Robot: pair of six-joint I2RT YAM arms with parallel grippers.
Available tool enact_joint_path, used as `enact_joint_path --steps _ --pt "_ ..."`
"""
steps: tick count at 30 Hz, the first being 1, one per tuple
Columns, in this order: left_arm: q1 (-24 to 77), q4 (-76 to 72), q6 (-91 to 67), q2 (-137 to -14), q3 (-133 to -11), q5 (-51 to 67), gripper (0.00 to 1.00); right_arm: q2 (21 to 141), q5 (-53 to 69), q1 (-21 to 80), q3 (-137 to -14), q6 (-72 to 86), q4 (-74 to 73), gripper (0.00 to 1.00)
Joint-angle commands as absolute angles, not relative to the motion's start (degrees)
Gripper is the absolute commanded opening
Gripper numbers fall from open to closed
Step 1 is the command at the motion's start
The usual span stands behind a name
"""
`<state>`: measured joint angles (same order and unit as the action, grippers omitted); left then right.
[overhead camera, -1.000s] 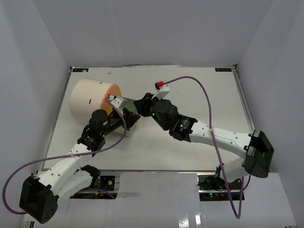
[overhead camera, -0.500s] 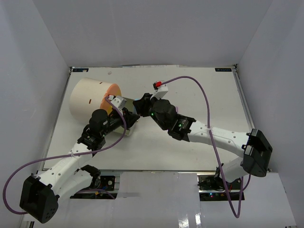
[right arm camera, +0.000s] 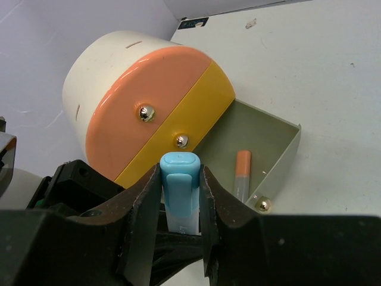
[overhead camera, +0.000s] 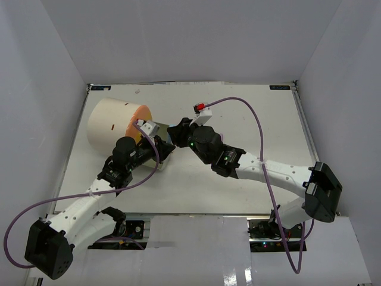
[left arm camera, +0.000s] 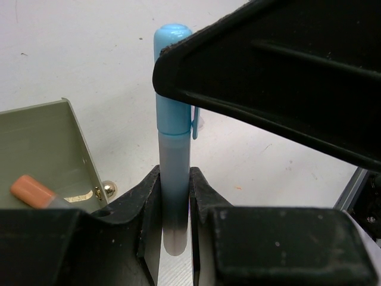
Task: Sort the stationery into containers
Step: Close the pen cap on the pen.
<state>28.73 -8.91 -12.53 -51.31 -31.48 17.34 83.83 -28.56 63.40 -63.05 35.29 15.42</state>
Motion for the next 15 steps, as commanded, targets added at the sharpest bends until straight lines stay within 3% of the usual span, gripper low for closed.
enact_joint_path --steps 1,15 --pt "27.5 -27.5 -12.7 -50.3 -39.5 9.1 0.00 85.7 -15.0 68.0 -58.5 38.1 0.3 0.13" --pt "27.5 -26.5 -11.3 -52.7 -44.7 9.3 0.00 88.9 -12.3 68.5 -61.3 38.1 -5.2 0.12"
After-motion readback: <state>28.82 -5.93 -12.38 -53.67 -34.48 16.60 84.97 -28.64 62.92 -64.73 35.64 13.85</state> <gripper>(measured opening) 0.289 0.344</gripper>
